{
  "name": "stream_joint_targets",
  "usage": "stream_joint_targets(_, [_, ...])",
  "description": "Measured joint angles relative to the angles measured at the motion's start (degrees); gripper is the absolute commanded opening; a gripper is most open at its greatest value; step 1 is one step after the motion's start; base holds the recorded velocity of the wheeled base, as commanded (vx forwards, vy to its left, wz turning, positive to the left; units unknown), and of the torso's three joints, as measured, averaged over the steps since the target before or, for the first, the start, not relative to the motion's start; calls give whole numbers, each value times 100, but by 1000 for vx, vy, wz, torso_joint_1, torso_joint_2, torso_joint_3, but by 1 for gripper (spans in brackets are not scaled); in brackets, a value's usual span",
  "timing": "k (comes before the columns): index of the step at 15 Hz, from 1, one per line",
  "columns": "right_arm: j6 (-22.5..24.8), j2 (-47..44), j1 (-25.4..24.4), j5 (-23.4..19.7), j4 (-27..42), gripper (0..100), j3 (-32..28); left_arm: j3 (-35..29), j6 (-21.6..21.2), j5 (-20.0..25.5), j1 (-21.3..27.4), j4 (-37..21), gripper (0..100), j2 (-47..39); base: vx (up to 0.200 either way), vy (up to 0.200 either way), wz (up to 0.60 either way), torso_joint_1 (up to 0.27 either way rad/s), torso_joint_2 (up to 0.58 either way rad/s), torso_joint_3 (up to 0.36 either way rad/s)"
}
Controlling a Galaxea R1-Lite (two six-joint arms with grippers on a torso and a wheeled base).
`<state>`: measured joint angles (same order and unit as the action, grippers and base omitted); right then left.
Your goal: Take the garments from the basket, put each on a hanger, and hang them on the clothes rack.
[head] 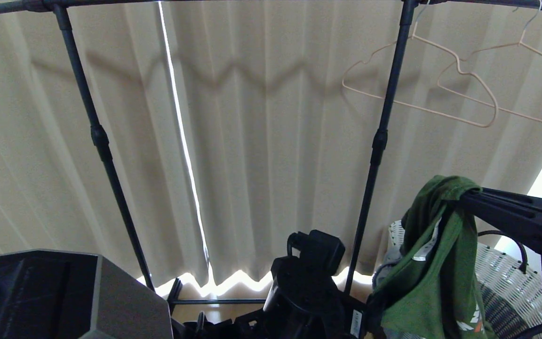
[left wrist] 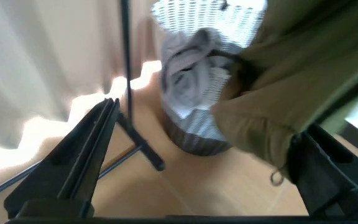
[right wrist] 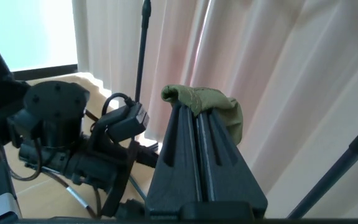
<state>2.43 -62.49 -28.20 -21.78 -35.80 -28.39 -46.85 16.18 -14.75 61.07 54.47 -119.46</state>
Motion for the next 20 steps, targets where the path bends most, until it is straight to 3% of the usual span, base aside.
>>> stream_joint_targets(2, [0,9,0,2,-2,0,0,38,24,-16,-5,11,100,0,0,0,0,0,0,0])
stream_joint_targets(3, [2,11,2,0,-2,0,0,49,29,-24,-7,9,0,5,0,0,0,0,0,0])
stream_joint_targets(6, [2,15,2,0,-2,0,0,140,22,-35,-5,22,0,55,0,0,0,0,0,0])
stream_joint_targets(8, [2,17,2,9,-5,0,-18,297,-23,-38,6,457,0,94,0,0,0,0,0,0])
stream_joint_targets(10, [-5,17,0,13,-5,0,-18,606,-279,-49,44,1525,0,105,0,0,0,0,0,0])
stream_joint_targets(12, [-24,9,9,24,0,0,-16,1235,-852,-38,66,2820,0,105,0,0,0,0,0,0])
stream_joint_targets(14, [-24,-33,9,26,4,0,-22,1874,-1362,-16,-35,3460,0,143,0,0,0,0,0,0])
stream_joint_targets(17, [-20,-212,9,26,-24,0,-66,2163,-1474,-7,-391,3249,0,697,0,0,0,0,0,0])
stream_joint_targets(20, [-27,-471,9,20,-43,0,-313,2147,-1525,88,-868,2093,0,1766,0,0,0,0,0,0])
